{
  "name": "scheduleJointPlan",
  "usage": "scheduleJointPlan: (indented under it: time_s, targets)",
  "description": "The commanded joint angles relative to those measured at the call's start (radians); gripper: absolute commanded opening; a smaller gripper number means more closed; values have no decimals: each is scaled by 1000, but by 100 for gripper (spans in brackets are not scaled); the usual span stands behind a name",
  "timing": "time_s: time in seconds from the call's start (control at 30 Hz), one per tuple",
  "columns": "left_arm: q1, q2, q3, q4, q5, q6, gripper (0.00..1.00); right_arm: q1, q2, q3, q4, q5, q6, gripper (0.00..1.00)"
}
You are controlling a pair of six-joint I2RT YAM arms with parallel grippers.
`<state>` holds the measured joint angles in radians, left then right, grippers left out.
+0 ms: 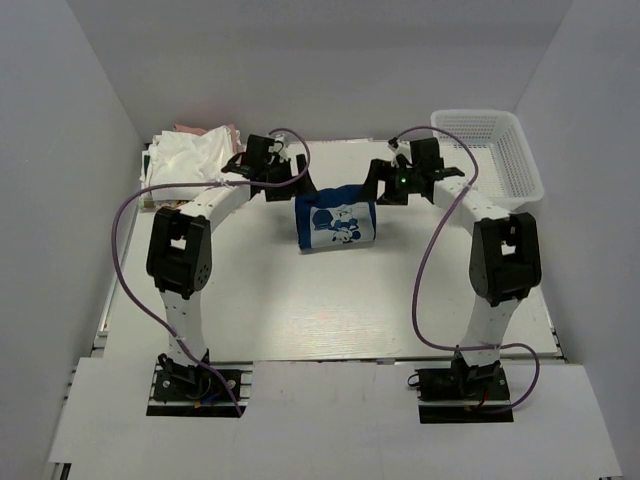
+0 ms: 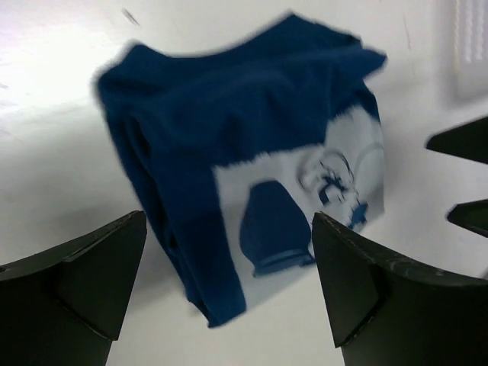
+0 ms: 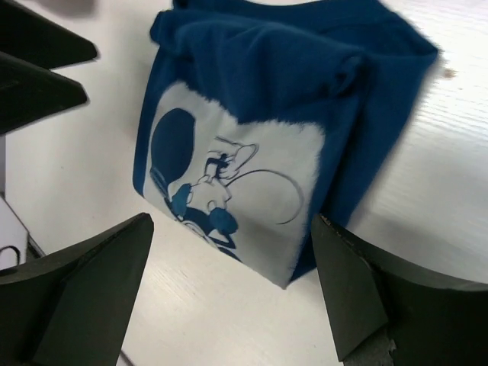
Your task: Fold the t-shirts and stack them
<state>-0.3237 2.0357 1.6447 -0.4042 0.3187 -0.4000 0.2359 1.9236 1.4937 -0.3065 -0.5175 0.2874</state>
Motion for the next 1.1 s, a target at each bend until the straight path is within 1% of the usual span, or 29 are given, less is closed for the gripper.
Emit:
scheduleJointPlan:
  time_s: [0.0,0.03,0.07,0.13,0.2,0.23,0.27,0.37,0.4,0.47,0.5,0.53,0.57,0.6,0.63,0.67,0.7,0.73,0.77,0.8,0.87,0.9,0.93,1.0,1.03,1.07]
  targets:
    - [-17,-77,-89,71,153,-11,99,36,-93,-141,88,2,-62,90]
    - [-31,-77,-133,100,183,-25,99,42,-110,-157,143,-1,-59,90]
    - [-31,-77,-155,172,231,-40,99,54,-113,-168,161,-9,-44,90]
    - [-60,-77,-196,221,250,-72,99,60,-95,-190,205,-67,-16,90]
    - [-69,-51,-197,232,272,-72,99,78,-80,-210,294,-108,33,90]
    - [-69,-28,-197,232,272,-72,99,86,-62,-225,337,-102,62,90]
    - [-78,-17,-197,232,263,-72,99,88,-54,-242,427,-104,76,90]
    - [-78,-3,-220,214,250,-72,99,95,-18,-300,467,-104,133,90]
    - [-78,-3,-229,203,237,-72,99,98,-17,-364,471,-96,137,90]
    - [-78,-3,-287,203,237,-63,99,98,-37,-418,484,-78,148,90]
    - [-78,-18,-311,203,227,-63,99,97,-43,-516,495,-76,153,90]
    - [-87,-35,-368,203,227,-54,99,98,-51,-550,513,-84,174,90]
    - [-87,-45,-396,194,227,-54,99,102,-78,-650,523,-93,180,90]
    - [-87,-45,-422,182,227,-45,99,108,-86,-682,540,-93,193,90]
    - [-98,-89,-489,173,227,-45,99,114,-112,-716,547,-93,197,90]
    - [-109,-116,-529,173,227,-45,99,127,-144,-802,549,-93,206,90]
    - [-109,-153,-618,173,218,-57,99,134,-162,-828,541,-92,205,90]
    - [-121,-193,-661,182,201,-66,99,140,-210,-849,531,-85,208,90]
    - [-133,-285,-696,182,191,-66,99,154,-233,-884,518,-84,194,90]
    - [-133,-331,-750,182,181,-80,99,170,-317,-900,482,-63,190,90]
    - [-156,-415,-764,151,142,-91,99,192,-372,-897,411,-32,156,90]
    - [-156,-484,-773,140,129,-91,99,207,-464,-891,359,-18,150,90]
    - [-156,-512,-773,130,94,-91,99,220,-492,-859,322,11,142,90]
    - [-156,-545,-732,84,30,-91,99,224,-555,-833,265,59,104,90]
    - [-156,-554,-717,68,-40,-91,99,226,-595,-792,256,97,90,90]
    - [-156,-554,-703,55,-74,-91,99,224,-613,-779,254,118,85,90]
